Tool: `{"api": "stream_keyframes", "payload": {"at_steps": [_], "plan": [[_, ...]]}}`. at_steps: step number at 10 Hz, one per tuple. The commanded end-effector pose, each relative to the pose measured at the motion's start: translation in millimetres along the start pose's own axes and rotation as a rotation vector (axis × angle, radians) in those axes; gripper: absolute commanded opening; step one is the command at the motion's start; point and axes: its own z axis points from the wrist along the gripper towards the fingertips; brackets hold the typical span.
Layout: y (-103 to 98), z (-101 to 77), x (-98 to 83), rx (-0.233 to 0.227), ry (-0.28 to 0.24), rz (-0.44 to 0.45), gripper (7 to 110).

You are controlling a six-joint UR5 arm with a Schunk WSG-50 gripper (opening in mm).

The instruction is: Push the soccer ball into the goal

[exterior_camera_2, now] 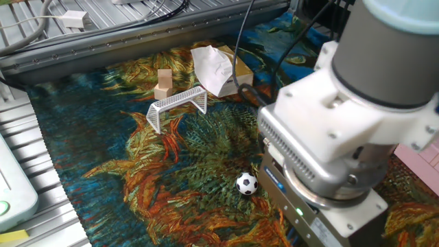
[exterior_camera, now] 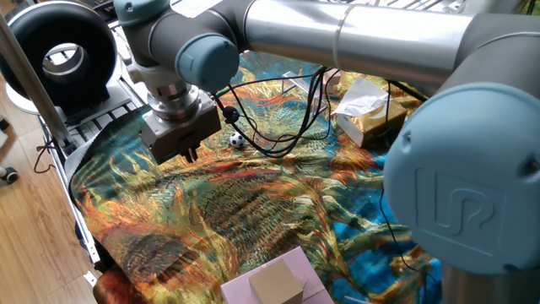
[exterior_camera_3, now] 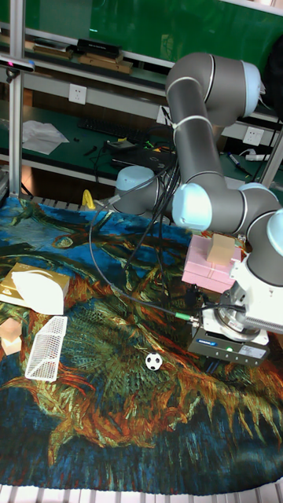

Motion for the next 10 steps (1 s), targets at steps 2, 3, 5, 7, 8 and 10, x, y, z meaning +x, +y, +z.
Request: {"api": "stream_keyframes", "payload": {"at_steps": [2,3,5,7,8,10], "plan": [[-13,9.8,-1.4,-0.024,0.004,0.003,7],[-18,12.1,-1.1,-0.024,0.002,0.002,7],[-26,13.6,-0.1,-0.025,0.001,-0.003,7],[-37,12.9,0.7,-0.028,0.0,-0.012,7],[-41,13.8,1.3,-0.029,-0.002,-0.014,7],[-48,15.7,1.2,-0.024,-0.008,-0.015,7]]}}
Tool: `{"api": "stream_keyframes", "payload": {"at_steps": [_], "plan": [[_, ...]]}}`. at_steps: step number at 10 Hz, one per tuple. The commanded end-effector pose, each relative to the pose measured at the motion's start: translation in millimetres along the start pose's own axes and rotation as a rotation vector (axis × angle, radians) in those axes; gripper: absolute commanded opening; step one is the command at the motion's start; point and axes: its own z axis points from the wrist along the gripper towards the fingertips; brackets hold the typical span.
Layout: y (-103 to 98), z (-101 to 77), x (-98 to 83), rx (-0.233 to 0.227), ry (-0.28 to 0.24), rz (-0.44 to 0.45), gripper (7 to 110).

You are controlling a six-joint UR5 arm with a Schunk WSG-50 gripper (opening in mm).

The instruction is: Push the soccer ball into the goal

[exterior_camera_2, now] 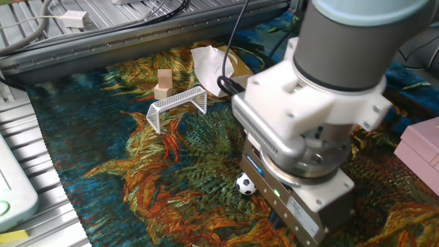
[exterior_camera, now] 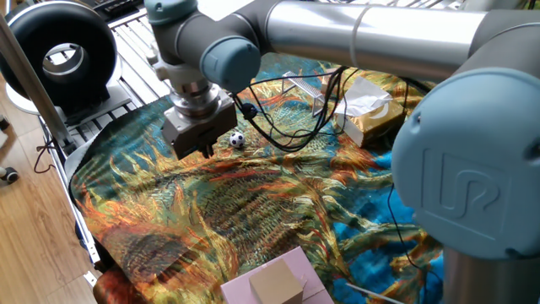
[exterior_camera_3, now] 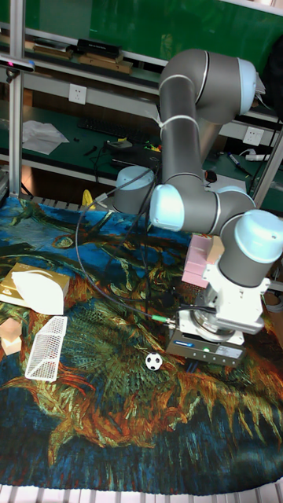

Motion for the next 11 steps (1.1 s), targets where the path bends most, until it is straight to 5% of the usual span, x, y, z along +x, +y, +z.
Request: {"api": "stream_keyframes", "payload": {"at_steps": [1,11], "plan": [[-11,1.3,1.2,-0.009,-0.004,-0.001,7],[-48,16.4,11.2,-0.011,-0.016,0.009,7]]}}
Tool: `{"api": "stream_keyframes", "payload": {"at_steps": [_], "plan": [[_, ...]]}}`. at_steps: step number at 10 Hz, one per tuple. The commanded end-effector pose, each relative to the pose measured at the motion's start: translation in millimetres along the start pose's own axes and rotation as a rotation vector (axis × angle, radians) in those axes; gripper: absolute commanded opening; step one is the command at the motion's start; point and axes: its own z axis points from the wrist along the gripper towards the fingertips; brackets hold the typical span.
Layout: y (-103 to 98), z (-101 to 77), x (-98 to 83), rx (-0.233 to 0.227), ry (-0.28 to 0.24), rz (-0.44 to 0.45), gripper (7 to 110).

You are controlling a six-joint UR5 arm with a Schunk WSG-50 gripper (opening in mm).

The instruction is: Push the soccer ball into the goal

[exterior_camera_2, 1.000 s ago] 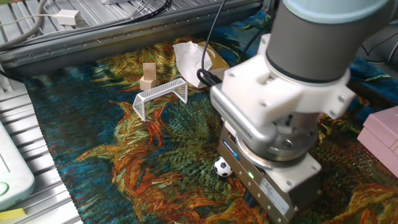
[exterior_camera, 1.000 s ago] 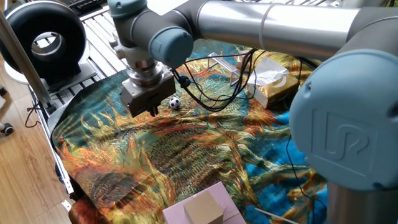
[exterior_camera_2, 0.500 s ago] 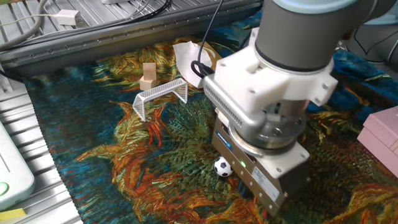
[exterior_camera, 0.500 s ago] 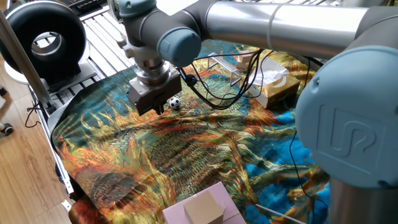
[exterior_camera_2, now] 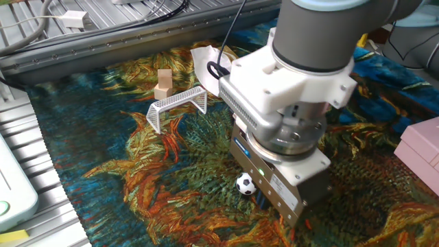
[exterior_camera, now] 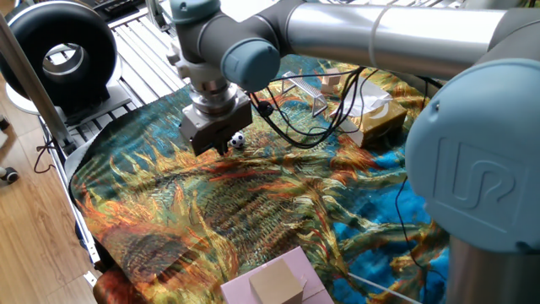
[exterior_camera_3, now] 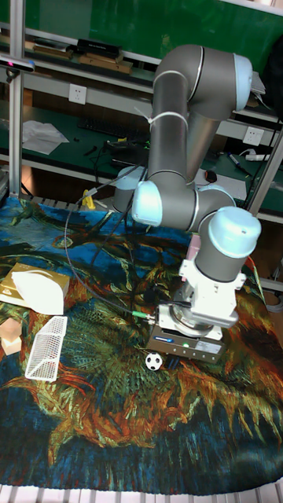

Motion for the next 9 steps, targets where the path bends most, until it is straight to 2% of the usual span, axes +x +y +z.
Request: {"api": "stream_keyframes", "payload": {"at_steps": [1,6,8,9], "plan": [[-13,3.5,4.8,-0.01,-0.006,0.008,7],[-36,3.6,8.7,0.031,-0.037,0.029,7],[-29,2.8,5.7,0.019,-0.038,0.032,7],[-18,-0.2,4.0,0.007,-0.023,0.05,7]]}}
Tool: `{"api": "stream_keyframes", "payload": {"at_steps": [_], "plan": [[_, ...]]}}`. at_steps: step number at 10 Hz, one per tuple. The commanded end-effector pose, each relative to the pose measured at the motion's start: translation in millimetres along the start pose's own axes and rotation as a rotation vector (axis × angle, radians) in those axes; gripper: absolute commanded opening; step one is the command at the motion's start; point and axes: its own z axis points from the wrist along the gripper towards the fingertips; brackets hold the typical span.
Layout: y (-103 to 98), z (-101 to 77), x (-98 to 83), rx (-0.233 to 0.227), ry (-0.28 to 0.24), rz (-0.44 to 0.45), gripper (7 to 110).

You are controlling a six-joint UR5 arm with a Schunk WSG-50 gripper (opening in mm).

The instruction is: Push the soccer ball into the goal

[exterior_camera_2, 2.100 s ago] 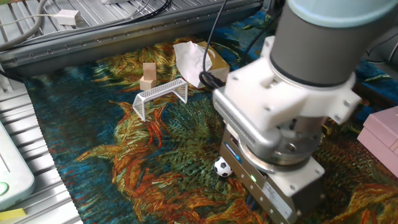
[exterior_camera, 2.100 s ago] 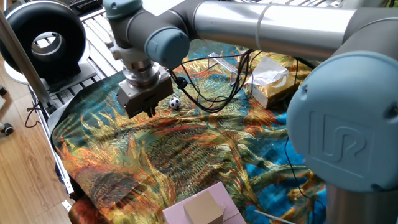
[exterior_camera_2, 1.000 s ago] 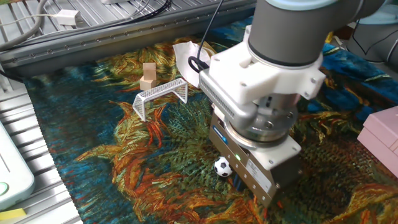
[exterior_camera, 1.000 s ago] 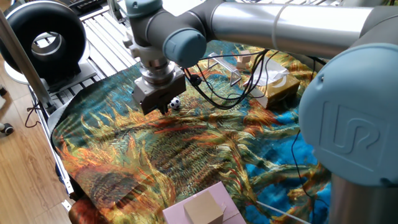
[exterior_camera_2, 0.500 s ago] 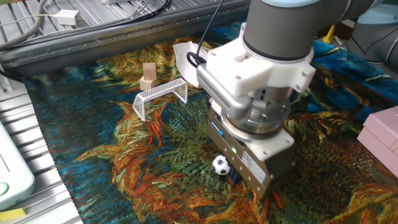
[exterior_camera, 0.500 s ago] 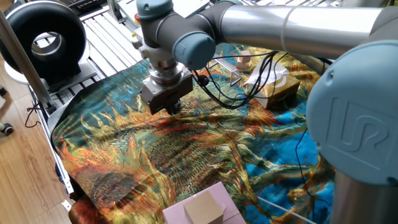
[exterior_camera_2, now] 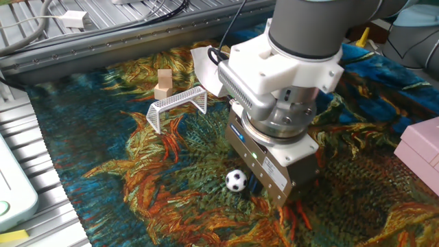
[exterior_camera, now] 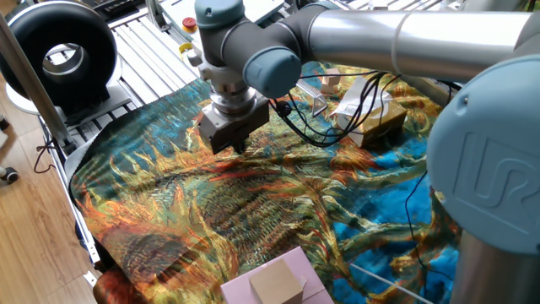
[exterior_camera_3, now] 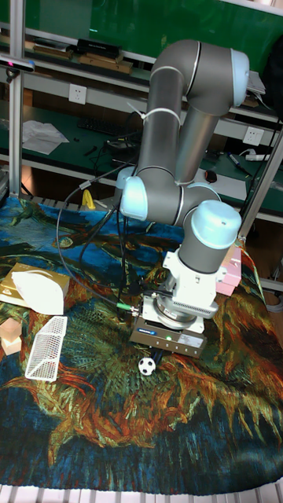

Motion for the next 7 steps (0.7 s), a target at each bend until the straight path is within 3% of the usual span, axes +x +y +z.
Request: {"api": "stream_keyframes", "payload": {"at_steps": [1,4,7], "plan": [[20,-6.7,-4.5,-0.029,0.016,0.041,7],[36,-11.9,-5.3,-0.049,0.029,0.051,7],[33,-11.7,-4.8,-0.033,0.031,0.062,7]]}}
